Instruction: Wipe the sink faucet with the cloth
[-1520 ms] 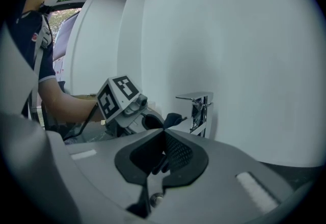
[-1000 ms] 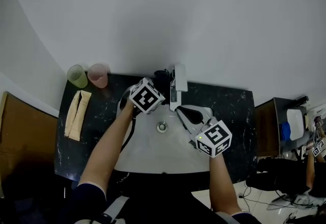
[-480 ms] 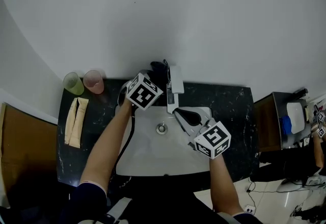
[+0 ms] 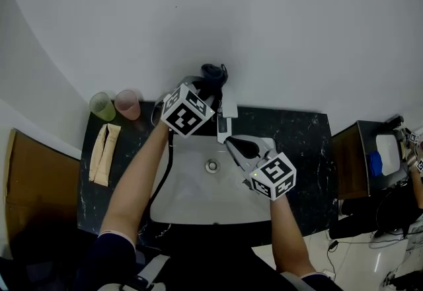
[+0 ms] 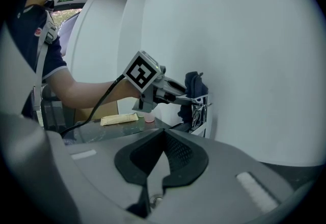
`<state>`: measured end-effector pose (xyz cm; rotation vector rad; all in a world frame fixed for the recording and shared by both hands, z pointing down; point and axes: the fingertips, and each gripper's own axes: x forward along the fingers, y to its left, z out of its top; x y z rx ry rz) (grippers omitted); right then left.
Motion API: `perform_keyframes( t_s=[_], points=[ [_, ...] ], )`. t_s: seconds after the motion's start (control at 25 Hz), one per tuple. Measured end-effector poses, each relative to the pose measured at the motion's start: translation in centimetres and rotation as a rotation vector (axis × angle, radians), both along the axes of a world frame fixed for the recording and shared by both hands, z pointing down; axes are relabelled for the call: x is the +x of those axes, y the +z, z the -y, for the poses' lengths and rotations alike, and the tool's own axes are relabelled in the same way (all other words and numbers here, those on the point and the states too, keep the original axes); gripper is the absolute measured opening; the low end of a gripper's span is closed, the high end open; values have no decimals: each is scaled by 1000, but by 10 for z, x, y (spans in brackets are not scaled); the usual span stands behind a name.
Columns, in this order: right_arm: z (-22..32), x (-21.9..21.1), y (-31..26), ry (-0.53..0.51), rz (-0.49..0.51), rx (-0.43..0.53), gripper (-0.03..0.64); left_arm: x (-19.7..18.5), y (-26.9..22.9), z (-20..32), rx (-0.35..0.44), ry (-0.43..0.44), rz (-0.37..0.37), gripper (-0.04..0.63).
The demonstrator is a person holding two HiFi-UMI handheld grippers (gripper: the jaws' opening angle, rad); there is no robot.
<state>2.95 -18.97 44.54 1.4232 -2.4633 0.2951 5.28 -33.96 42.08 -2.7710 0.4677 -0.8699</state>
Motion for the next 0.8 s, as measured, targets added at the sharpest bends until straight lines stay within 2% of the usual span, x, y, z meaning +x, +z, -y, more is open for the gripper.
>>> perform_keyframes(
  t_s=[0.16, 0.48, 0.8],
  points=[
    [-1, -2, 0, -9, 16, 5, 5, 2, -24, -4, 48, 9, -3, 95],
    [2, -5, 0, -35, 51, 18, 5, 23, -84, -16, 64, 38, -137, 95],
    [3, -6, 2, -60, 88, 17, 5, 43, -62, -15, -123, -17, -202, 95]
  ],
)
